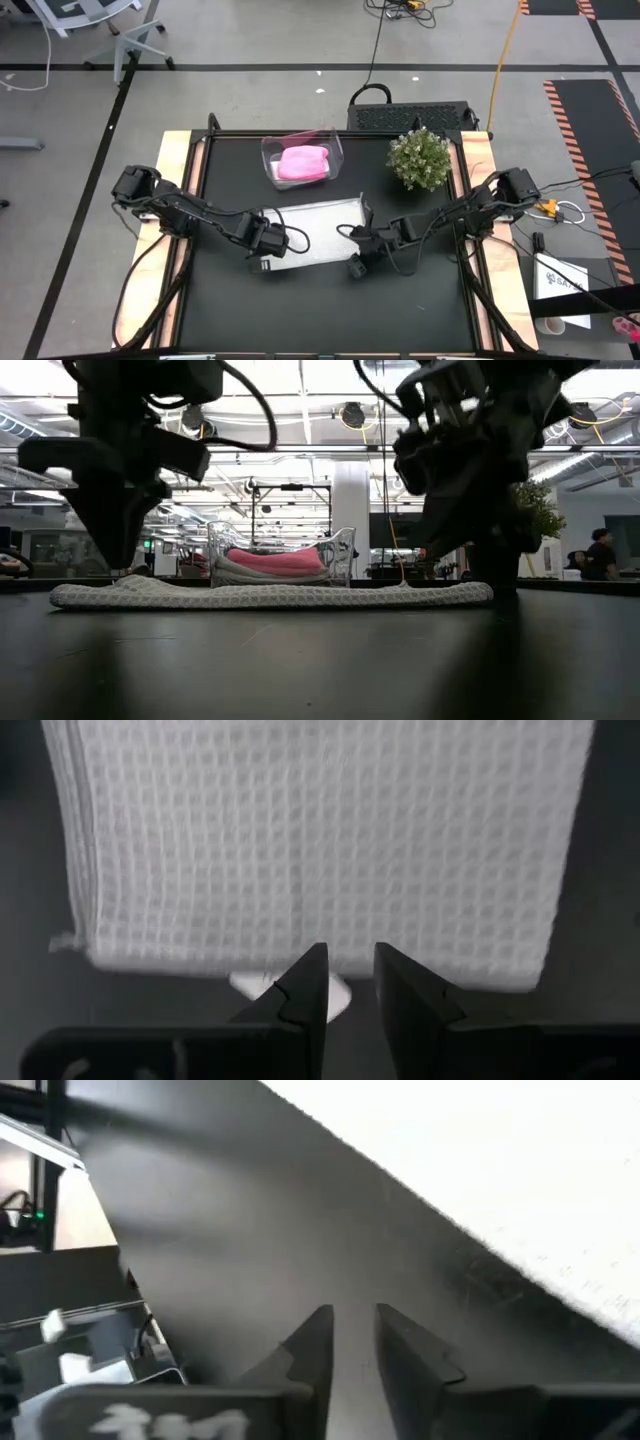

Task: Fold microfiber towels
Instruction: Fold the gray towel

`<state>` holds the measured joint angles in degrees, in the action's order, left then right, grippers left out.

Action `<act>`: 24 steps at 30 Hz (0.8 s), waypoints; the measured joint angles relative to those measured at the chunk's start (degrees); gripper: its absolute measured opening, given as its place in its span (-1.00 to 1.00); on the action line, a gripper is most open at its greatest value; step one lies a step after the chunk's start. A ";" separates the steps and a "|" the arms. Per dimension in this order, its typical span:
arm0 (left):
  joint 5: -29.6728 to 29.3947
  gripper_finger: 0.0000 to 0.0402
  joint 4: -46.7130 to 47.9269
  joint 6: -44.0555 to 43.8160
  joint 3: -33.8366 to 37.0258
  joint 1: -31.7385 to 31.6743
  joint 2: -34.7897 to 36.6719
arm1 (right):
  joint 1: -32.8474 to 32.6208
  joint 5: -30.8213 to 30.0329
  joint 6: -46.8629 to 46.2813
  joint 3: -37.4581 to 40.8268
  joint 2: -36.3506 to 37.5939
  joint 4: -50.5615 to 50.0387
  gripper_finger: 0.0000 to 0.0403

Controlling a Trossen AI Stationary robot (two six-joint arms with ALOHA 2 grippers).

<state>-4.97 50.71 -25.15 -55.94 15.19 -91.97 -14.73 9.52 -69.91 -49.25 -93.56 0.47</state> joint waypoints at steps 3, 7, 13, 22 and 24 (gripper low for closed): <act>-0.42 -0.56 -1.13 -0.52 0.00 -0.20 0.99 | 1.68 1.18 0.50 1.89 -0.02 3.49 -0.52; -1.07 -0.56 -1.79 -2.04 -0.01 -0.87 1.97 | 3.10 1.14 3.48 2.66 0.01 10.33 -0.32; -1.09 -0.56 -3.00 -3.52 0.00 -1.60 2.75 | 4.30 4.05 5.38 2.66 0.04 9.92 -0.16; -0.63 -0.56 -4.36 -3.67 -0.06 -1.67 2.68 | 4.20 5.13 -1.98 2.71 0.00 -2.44 -0.21; -0.63 -0.56 -4.32 -3.67 -0.04 -1.67 2.68 | 4.20 5.47 -3.20 2.71 0.00 -3.79 -0.22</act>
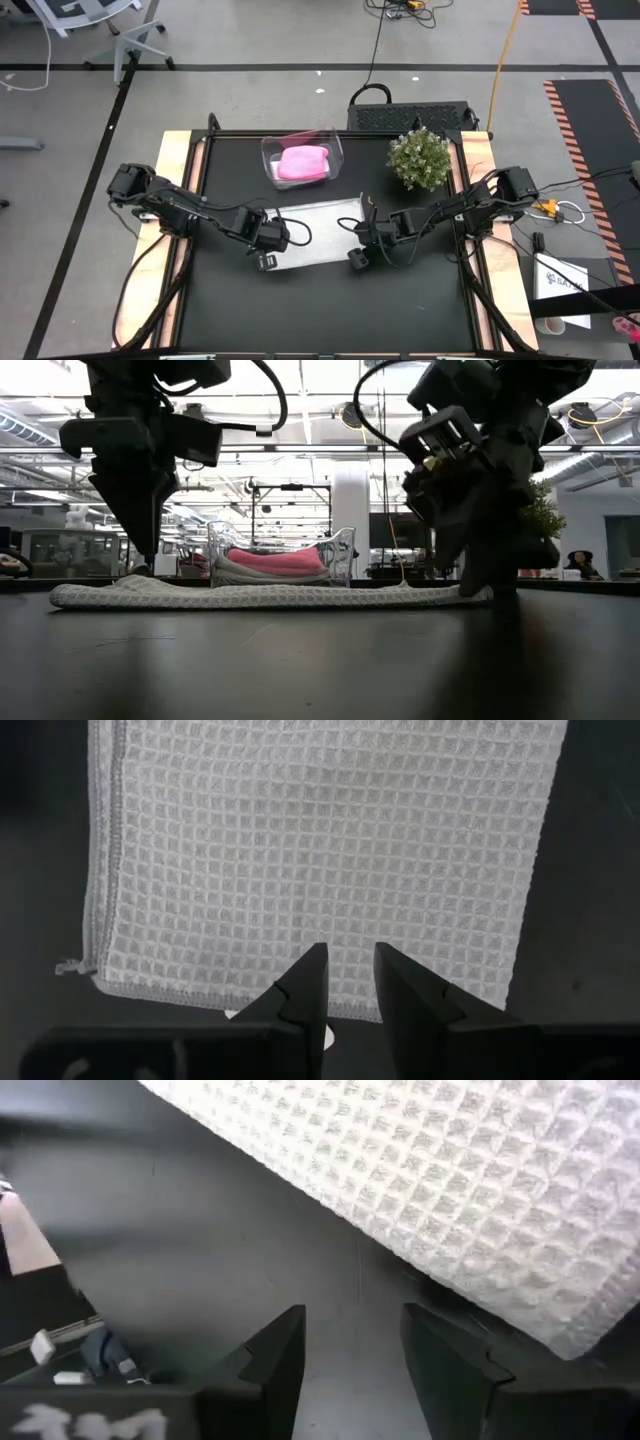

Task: Fold microfiber towels
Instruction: Fold the gray towel

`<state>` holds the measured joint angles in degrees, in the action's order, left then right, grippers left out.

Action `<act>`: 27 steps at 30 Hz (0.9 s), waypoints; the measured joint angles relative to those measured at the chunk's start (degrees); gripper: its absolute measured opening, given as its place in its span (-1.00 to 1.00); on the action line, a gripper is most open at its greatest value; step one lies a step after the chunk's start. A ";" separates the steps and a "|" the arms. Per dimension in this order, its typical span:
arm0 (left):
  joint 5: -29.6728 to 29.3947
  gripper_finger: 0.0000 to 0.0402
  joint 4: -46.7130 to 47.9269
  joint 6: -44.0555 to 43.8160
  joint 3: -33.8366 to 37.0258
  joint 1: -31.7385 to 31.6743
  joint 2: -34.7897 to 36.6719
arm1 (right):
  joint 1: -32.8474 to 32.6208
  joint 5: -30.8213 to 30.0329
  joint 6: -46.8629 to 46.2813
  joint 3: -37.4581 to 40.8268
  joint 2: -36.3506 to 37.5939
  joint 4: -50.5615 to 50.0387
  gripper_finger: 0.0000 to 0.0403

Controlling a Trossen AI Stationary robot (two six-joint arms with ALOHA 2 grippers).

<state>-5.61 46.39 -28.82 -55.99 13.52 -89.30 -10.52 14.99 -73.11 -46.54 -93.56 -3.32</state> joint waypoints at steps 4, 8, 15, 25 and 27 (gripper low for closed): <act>-0.12 -0.56 -0.02 0.00 0.00 0.00 0.00 | 0.00 0.32 -1.64 0.00 0.87 2.09 -0.23; -0.47 -0.56 -0.04 0.02 0.00 0.00 0.00 | -0.02 0.34 -4.02 -0.73 4.60 1.76 -0.23; -2.46 -0.56 -0.20 0.31 -0.01 0.00 0.00 | -0.02 0.34 -7.61 -4.65 12.78 -5.86 -0.23; -3.48 -0.56 -0.22 1.39 -0.02 -0.04 -0.02 | -0.07 -1.58 -5.05 -26.83 14.65 -19.05 -0.34; -3.54 -0.56 -0.27 1.51 -0.02 -0.04 -0.02 | -0.07 -1.47 -3.18 -30.06 13.58 -26.95 -0.37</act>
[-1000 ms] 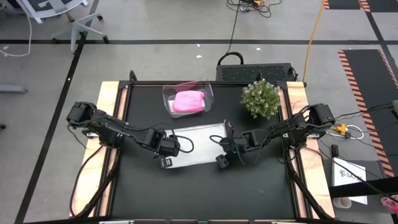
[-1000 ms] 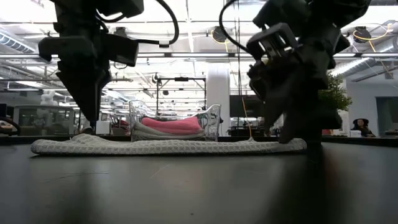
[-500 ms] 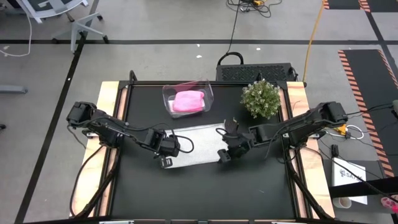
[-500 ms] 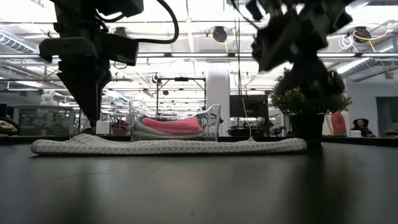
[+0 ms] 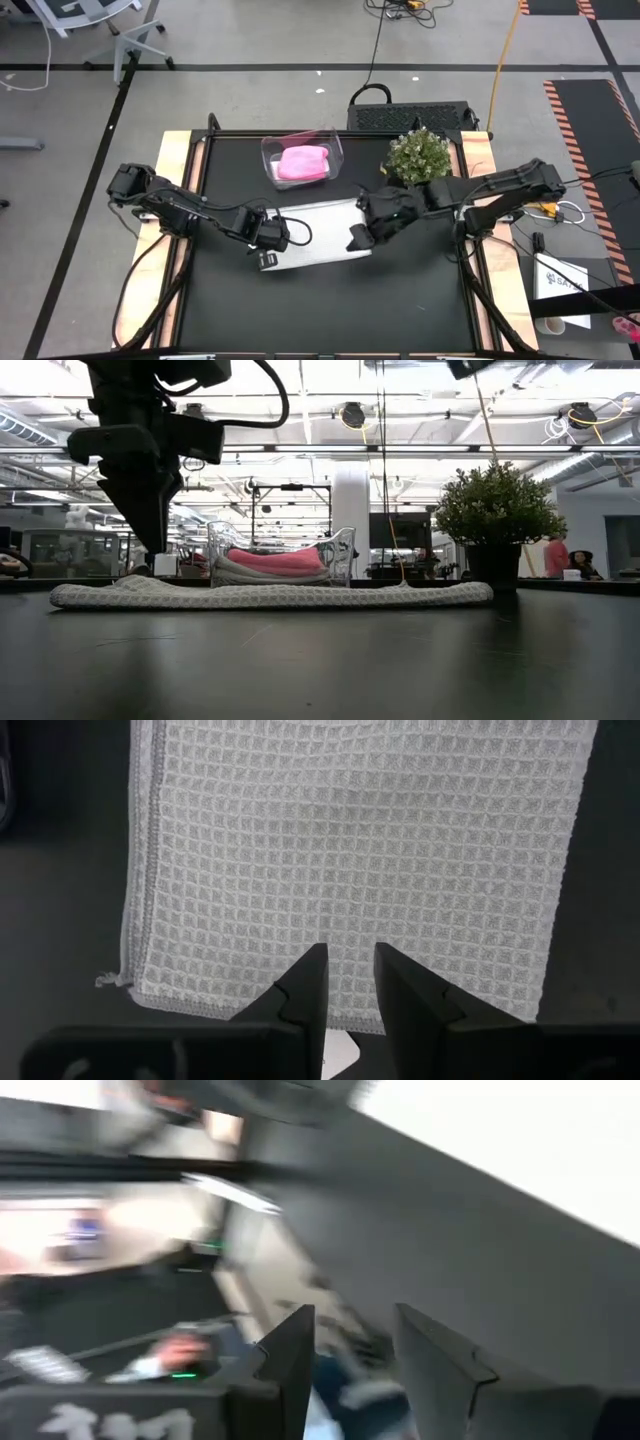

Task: Fold microfiber towels
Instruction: Fold the gray towel

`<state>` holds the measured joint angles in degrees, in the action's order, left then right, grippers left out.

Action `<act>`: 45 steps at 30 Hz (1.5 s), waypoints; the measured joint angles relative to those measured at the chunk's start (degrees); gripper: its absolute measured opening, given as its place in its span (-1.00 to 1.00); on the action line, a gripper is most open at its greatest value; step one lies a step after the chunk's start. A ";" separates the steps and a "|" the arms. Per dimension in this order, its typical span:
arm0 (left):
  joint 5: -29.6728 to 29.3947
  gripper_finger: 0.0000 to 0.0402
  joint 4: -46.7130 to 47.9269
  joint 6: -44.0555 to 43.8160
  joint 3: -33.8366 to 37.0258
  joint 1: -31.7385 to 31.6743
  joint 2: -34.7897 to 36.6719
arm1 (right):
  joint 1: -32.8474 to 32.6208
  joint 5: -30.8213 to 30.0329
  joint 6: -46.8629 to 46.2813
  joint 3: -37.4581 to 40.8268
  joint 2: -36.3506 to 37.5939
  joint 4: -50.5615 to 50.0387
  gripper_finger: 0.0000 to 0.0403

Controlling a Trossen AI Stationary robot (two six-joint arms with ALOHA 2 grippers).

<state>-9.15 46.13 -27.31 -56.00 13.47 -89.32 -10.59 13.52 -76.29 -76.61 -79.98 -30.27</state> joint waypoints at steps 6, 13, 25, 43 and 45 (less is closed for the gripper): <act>-0.73 -0.56 -0.14 0.45 0.02 0.00 0.00 | 1.67 1.80 6.05 0.92 -1.52 -17.14 -0.39; -0.52 -0.56 0.23 0.37 0.02 0.00 -0.02 | 4.07 2.25 11.43 12.98 -1.56 -10.39 -0.24; 1.06 -0.56 0.35 -1.38 0.02 0.00 -0.02 | 5.01 5.64 -2.62 39.50 -1.58 22.34 -0.01; 1.18 -0.56 0.42 -4.53 0.02 0.00 -0.02 | 4.74 -4.79 2.10 39.70 -6.18 25.06 -0.04; 1.18 -0.56 0.44 -4.61 0.03 0.00 -0.02 | 4.74 -5.73 2.31 39.70 -6.95 26.66 -0.04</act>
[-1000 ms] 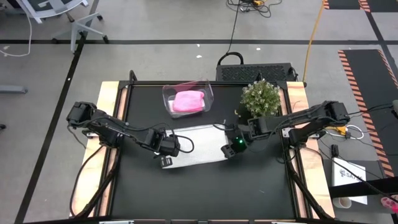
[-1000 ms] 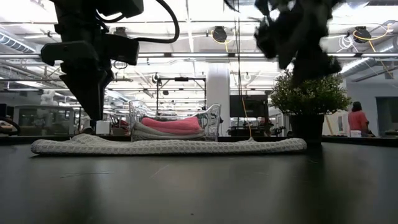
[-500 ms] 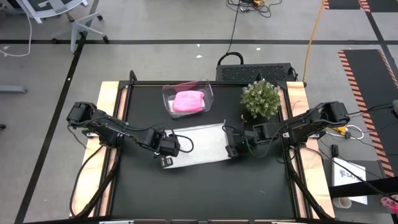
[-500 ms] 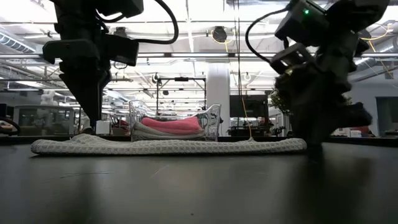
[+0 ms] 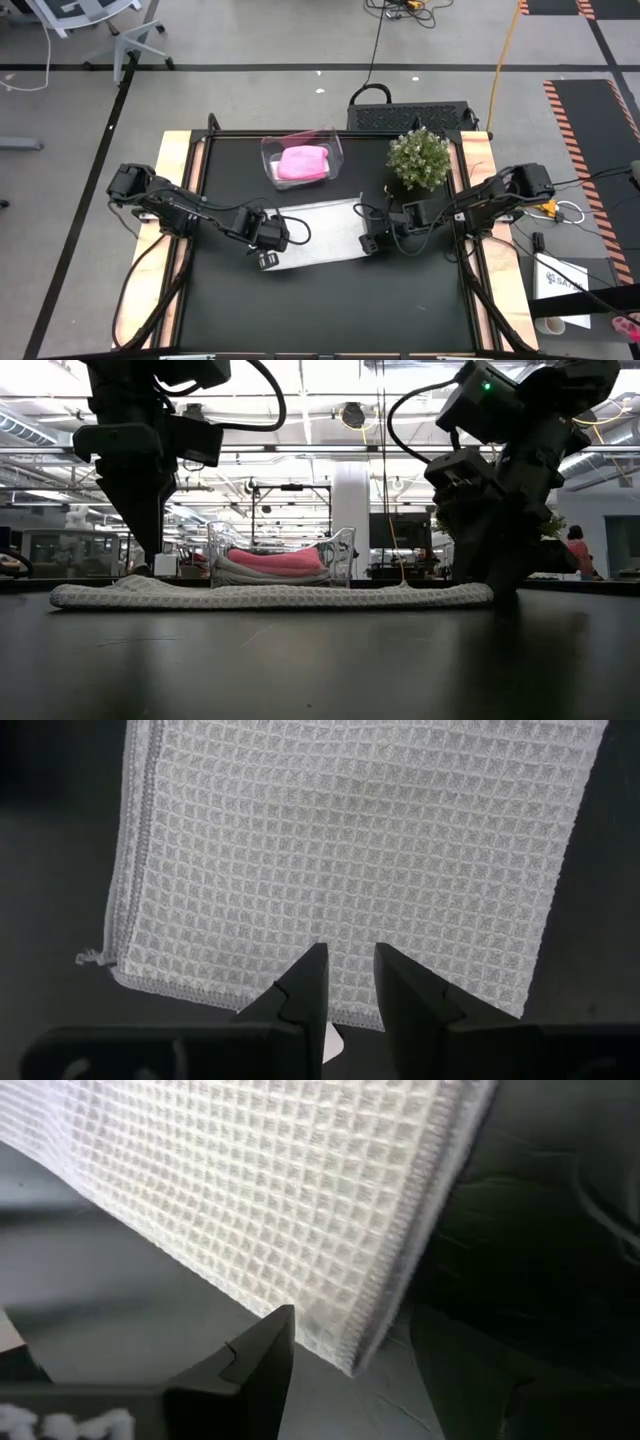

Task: Fold microfiber towels
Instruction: Fold the gray towel

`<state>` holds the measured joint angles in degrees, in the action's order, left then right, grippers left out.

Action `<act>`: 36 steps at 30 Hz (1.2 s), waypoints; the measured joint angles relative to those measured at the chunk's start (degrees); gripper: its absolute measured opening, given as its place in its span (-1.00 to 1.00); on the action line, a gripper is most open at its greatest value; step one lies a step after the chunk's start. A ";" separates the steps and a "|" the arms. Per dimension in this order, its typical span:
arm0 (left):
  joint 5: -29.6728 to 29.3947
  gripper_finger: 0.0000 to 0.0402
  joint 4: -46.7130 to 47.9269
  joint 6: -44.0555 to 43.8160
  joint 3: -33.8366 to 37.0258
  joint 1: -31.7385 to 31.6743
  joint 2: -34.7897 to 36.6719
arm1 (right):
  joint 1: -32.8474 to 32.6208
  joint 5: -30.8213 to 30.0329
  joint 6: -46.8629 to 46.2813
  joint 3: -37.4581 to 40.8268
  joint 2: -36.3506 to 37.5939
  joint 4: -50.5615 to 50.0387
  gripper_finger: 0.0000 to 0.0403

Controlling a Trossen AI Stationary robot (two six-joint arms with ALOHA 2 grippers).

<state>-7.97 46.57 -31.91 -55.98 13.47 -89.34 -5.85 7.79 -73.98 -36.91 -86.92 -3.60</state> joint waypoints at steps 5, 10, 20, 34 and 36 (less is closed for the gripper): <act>0.00 -0.56 0.06 -0.14 0.01 0.00 0.00 | -0.07 -1.68 0.76 -0.04 -0.69 0.84 -0.04; 0.00 -0.56 0.09 -0.12 0.01 0.00 0.00 | -0.07 -4.22 1.33 0.00 -0.78 1.17 -0.04; 0.92 -0.56 0.05 -1.70 0.01 0.00 0.00 | -0.04 -4.74 2.11 0.13 -0.82 2.13 -0.07; 8.46 -0.56 -11.50 -11.12 8.70 4.43 0.02 | 0.07 -5.12 4.02 0.24 -0.97 1.84 -0.82; 8.65 -0.56 -13.63 -12.69 10.46 4.89 0.02 | 0.07 -5.18 4.42 0.26 -1.00 1.86 -0.93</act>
<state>0.68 32.93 -44.60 -45.52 18.36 -89.32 -5.78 2.61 -69.56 -36.64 -87.92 -1.74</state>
